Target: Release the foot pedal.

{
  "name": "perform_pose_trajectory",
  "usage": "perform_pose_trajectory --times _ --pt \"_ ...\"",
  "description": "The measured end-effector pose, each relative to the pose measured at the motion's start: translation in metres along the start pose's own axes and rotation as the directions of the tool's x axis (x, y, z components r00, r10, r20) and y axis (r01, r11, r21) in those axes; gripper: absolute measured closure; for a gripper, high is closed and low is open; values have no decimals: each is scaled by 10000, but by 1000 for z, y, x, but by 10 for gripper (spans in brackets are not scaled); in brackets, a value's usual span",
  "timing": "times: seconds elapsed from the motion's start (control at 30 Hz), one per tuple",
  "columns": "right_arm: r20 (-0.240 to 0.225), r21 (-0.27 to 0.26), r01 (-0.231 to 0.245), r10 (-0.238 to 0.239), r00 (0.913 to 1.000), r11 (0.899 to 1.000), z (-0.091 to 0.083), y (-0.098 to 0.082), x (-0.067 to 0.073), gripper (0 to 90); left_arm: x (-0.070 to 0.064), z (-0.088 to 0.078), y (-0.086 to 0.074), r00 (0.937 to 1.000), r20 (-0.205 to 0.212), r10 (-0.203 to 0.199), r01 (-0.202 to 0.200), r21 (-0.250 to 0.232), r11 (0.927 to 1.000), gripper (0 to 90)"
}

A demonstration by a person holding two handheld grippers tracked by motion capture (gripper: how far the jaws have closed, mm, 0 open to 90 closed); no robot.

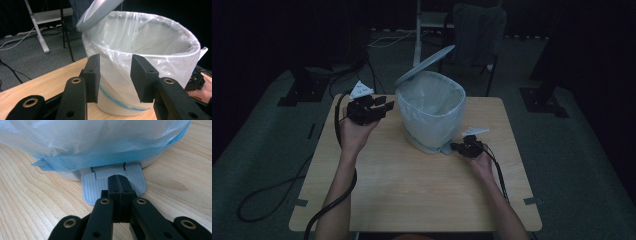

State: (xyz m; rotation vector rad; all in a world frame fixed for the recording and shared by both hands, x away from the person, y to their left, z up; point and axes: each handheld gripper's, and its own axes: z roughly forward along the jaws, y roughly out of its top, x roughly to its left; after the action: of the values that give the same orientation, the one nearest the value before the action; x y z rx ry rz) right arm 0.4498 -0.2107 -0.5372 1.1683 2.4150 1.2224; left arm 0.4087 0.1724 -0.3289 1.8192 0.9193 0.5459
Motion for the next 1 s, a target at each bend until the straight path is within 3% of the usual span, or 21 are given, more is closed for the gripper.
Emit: perform_pose_trajectory --times 0.3,0.83,0.93,1.0 --pt "79 46 17 -17 10000 10000 0 1 1 900 8 0 -13 9994 -76 -333 334 153 9993 571" --pt "271 214 263 -269 9993 9994 -1 6 5 899 15 0 -25 9985 -148 -522 527 337 9980 568" --pt "494 169 506 -513 9975 9986 -5 8 7 899 17 -1 -28 9983 -185 -555 561 347 9978 568" --pt "784 -213 451 -433 9960 9988 -15 10 4 899 20 -3 -32 9976 -233 -656 664 342 9972 568"
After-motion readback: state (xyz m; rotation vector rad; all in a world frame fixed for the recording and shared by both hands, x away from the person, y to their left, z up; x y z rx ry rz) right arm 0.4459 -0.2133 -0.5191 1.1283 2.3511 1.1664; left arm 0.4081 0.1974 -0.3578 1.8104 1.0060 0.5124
